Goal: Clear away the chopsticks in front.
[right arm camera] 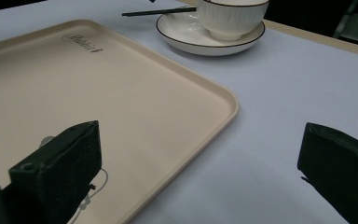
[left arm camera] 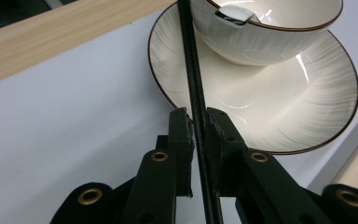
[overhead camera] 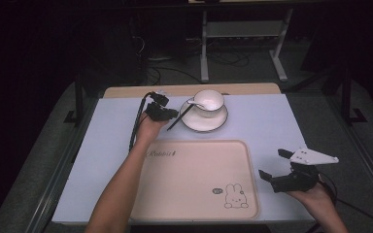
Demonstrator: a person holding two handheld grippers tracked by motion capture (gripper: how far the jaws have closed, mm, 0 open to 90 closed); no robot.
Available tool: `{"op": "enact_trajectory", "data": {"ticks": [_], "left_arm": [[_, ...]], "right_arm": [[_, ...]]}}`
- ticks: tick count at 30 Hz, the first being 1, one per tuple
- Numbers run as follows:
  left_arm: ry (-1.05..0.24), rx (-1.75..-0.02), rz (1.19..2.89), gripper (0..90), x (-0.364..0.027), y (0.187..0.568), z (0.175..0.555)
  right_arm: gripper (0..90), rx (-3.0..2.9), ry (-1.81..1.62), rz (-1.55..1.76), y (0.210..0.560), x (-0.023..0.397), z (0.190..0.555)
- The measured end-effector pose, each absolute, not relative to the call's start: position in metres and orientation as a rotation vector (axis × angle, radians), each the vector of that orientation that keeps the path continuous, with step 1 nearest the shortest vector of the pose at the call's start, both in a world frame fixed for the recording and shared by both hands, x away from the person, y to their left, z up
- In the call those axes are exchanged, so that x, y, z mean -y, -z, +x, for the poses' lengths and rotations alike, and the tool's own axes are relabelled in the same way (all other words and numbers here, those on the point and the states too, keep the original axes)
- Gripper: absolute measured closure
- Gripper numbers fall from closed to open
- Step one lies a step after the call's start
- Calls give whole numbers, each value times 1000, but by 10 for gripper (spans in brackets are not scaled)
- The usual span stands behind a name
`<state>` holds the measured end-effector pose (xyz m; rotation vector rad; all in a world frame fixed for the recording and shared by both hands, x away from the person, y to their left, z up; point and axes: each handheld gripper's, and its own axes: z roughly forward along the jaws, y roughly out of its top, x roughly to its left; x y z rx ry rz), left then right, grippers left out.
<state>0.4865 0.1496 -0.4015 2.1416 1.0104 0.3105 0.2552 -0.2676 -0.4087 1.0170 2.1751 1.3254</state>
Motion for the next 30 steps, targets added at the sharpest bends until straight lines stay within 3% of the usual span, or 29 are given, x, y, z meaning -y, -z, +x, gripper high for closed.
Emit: {"op": "enact_trajectory", "data": {"ticks": [30], "left_arm": [[-272,-1061,2173,845,-143,424,493]], "right_arm": [[0,-2176,-1322,1017,409,268,255]]}}
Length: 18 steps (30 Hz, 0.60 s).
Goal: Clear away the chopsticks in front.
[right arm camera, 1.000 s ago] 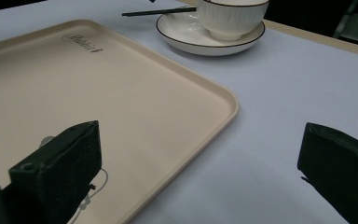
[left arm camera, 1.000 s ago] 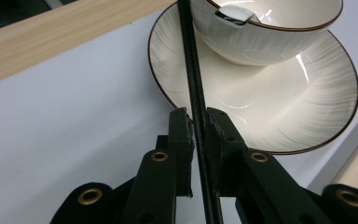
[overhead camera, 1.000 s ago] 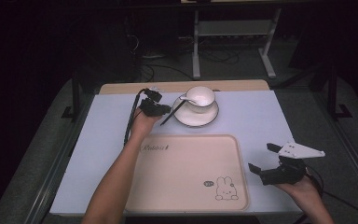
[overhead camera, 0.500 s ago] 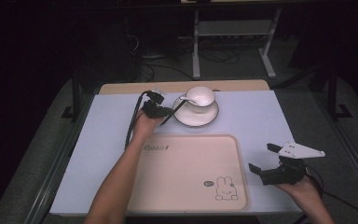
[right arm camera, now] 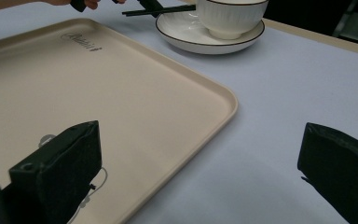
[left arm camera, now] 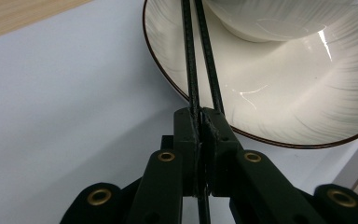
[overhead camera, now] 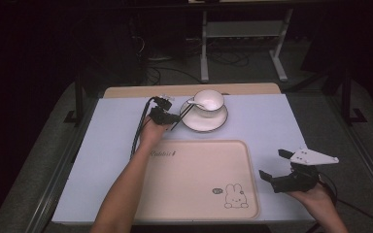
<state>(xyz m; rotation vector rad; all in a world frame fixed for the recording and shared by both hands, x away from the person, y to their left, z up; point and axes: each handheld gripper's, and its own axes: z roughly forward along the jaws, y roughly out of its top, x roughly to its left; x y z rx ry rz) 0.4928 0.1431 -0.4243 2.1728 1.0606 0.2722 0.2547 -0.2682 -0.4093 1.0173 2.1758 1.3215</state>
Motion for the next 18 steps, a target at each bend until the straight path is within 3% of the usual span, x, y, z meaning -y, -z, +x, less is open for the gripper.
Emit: {"op": "enact_trajectory", "data": {"ticks": [18], "left_arm": [[-320,-1081,2132,864,-166,402,482]], "right_arm": [[0,-2170,-1324,1018,409,270,254]]}}
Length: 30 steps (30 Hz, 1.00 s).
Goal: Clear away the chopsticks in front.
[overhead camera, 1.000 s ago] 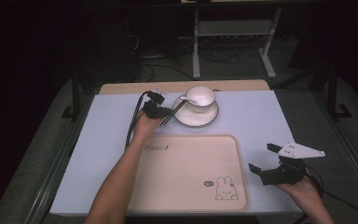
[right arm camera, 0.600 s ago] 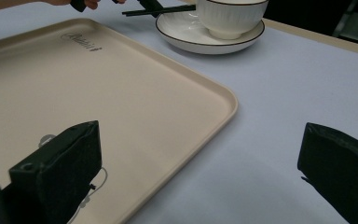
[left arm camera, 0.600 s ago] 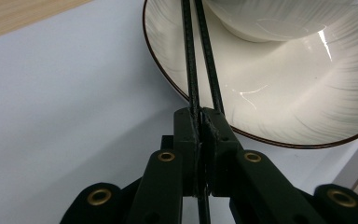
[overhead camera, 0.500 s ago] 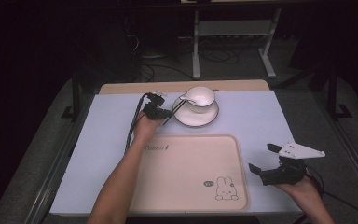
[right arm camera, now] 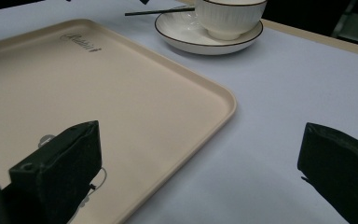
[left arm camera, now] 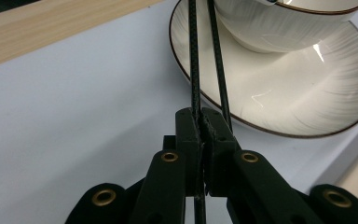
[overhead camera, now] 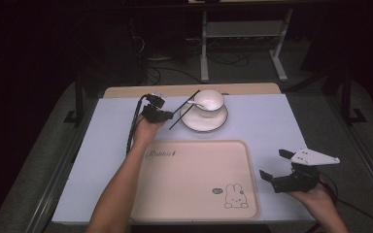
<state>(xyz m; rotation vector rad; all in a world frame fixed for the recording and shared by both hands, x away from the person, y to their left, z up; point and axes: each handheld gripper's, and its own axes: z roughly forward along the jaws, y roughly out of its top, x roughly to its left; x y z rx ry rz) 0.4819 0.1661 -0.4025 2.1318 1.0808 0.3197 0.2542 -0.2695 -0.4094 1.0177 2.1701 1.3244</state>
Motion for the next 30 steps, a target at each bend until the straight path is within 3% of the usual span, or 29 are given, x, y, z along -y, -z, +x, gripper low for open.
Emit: {"op": "enact_trajectory", "data": {"ticks": [12,30], "left_arm": [[-311,-1105,2107,865,-205,386,448],[-314,-1034,2075,865,-238,374,356]], "right_arm": [[0,-2174,-1325,1016,410,268,254],[0,-2196,-1307,994,413,263,253]]}}
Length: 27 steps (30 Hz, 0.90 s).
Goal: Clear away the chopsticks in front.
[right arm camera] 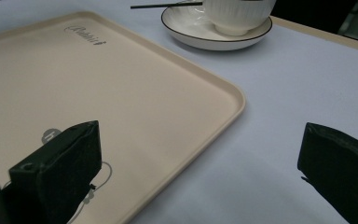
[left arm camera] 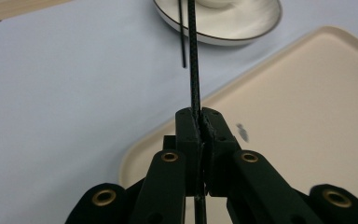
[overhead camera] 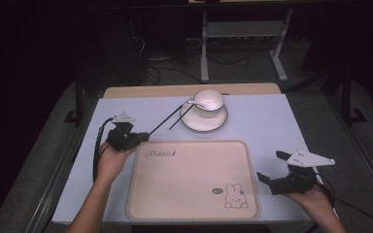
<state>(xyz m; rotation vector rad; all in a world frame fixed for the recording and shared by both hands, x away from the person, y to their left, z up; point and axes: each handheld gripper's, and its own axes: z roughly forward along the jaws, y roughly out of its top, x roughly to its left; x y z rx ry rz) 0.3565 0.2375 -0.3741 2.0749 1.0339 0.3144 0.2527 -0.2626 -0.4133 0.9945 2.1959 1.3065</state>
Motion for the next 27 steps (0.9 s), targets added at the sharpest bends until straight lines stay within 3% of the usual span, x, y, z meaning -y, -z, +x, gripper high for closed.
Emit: {"op": "enact_trajectory", "data": {"ticks": [14,27], "left_arm": [[-170,-972,2069,864,-242,394,300],[-117,-974,2179,861,-230,419,293]], "right_arm": [[0,-2221,-1292,982,417,260,251],[0,-2226,-1295,971,418,260,251]]}}
